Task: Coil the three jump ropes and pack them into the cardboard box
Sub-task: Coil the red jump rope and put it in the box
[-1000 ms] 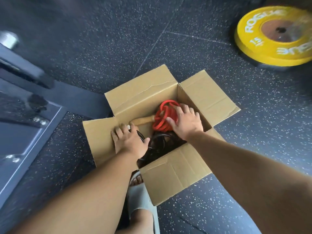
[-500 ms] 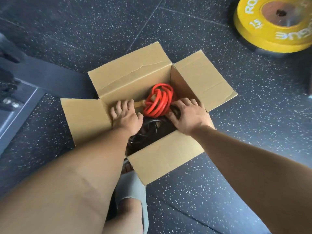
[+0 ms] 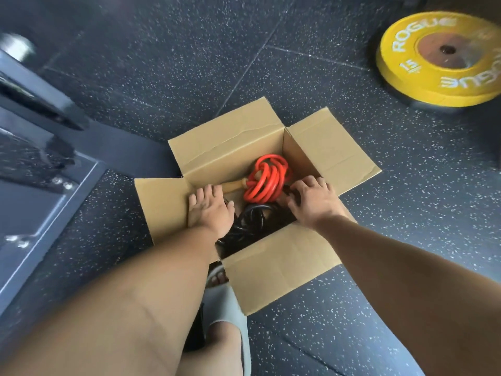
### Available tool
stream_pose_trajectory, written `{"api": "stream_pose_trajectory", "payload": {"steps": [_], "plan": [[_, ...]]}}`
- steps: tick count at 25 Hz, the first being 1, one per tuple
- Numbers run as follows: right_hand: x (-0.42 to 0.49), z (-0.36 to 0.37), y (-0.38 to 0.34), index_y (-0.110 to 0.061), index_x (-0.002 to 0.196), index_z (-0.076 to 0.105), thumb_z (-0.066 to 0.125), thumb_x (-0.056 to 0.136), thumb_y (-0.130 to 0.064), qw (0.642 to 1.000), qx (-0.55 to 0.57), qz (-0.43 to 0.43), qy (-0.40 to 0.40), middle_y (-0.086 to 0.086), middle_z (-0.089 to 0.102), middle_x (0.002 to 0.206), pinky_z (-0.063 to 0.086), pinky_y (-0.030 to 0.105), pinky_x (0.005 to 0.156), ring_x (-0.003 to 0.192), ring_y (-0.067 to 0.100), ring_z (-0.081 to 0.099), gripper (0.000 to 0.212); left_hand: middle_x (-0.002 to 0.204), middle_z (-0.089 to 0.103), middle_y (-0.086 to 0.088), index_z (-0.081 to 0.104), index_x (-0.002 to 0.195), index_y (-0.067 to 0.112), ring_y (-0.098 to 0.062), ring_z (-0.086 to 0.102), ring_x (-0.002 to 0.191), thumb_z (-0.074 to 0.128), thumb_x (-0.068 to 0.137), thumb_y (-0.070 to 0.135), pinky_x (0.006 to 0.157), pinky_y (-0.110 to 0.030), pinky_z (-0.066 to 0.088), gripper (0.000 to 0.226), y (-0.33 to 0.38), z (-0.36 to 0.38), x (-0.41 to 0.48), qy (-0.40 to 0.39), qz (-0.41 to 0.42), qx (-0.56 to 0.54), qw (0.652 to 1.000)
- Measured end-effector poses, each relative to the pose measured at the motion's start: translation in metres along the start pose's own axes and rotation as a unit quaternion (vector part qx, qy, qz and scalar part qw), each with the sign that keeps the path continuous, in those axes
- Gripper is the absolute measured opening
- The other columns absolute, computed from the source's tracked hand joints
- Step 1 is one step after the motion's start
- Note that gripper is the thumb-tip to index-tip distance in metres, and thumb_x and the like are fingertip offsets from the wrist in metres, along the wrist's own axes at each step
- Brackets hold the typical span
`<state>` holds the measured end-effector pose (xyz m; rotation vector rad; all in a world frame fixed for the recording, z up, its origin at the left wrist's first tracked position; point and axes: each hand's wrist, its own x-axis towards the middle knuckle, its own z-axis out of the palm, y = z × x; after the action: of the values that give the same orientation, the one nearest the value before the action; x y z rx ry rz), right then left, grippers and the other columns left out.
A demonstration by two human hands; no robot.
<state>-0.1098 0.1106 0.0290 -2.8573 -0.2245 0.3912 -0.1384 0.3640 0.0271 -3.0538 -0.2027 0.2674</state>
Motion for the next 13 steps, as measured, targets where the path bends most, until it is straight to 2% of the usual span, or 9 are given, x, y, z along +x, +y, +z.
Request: {"api": "stream_pose_trajectory", "payload": {"steps": [4, 6, 8, 10, 13], "plan": [[-0.016, -0.018, 0.003, -0.027, 0.131, 0.057, 0.051, 0.095, -0.050, 1.000, -0.015, 0.010, 0.020, 0.007, 0.052, 0.133, 0.037, 0.045, 0.103, 0.123, 0.033, 0.044, 0.043, 0.148, 0.037, -0.014, 0.033, 0.142, 0.015, -0.035, 0.031, 0.136, 0.046, 0.087, 0.056, 0.114, -0.048, 0.021, 0.070, -0.030, -0.020, -0.044, 0.001, -0.036, 0.046, 0.998], [-0.024, -0.025, 0.009, -0.026, 0.137, 0.051, 0.051, 0.094, -0.052, 0.998, -0.041, 0.037, 0.018, 0.009, 0.048, 0.137, 0.035, 0.047, 0.105, 0.125, 0.035, 0.041, 0.050, 0.156, 0.023, -0.020, 0.026, 0.144, 0.012, -0.041, 0.019, 0.142, 0.051, 0.080, 0.059, 0.117, -0.052, 0.013, 0.082, -0.046, -0.031, -0.061, -0.003, -0.082, 0.041, 0.996], [-0.032, -0.030, 0.012, -0.023, 0.143, 0.044, 0.053, 0.093, -0.053, 0.995, -0.055, 0.088, 0.001, 0.012, 0.043, 0.140, 0.035, 0.048, 0.106, 0.128, 0.037, 0.040, 0.059, 0.159, 0.010, -0.023, 0.019, 0.146, 0.012, -0.043, 0.012, 0.145, 0.054, 0.077, 0.059, 0.118, -0.055, 0.012, 0.090, -0.057, -0.043, -0.075, -0.015, -0.145, 0.004, 0.989], [-0.039, -0.033, 0.011, -0.019, 0.144, 0.039, 0.055, 0.091, -0.055, 0.988, -0.040, 0.145, -0.016, 0.014, 0.040, 0.142, 0.035, 0.050, 0.107, 0.130, 0.039, 0.040, 0.066, 0.161, 0.001, -0.021, 0.012, 0.149, 0.013, -0.044, 0.016, 0.143, 0.059, 0.079, 0.054, 0.115, -0.054, 0.025, 0.094, -0.060, -0.056, -0.082, -0.029, -0.204, -0.090, 0.974], [-0.042, -0.036, 0.007, -0.018, 0.149, 0.029, 0.060, 0.089, -0.054, 0.979, 0.013, 0.202, -0.029, 0.016, 0.032, 0.148, 0.035, 0.051, 0.110, 0.134, 0.039, 0.041, 0.076, 0.160, 0.006, -0.016, 0.009, 0.149, 0.017, -0.042, 0.045, 0.128, 0.066, 0.082, 0.045, 0.096, -0.048, 0.047, 0.093, -0.044, -0.077, -0.086, 0.002, -0.213, -0.239, 0.947]]}}
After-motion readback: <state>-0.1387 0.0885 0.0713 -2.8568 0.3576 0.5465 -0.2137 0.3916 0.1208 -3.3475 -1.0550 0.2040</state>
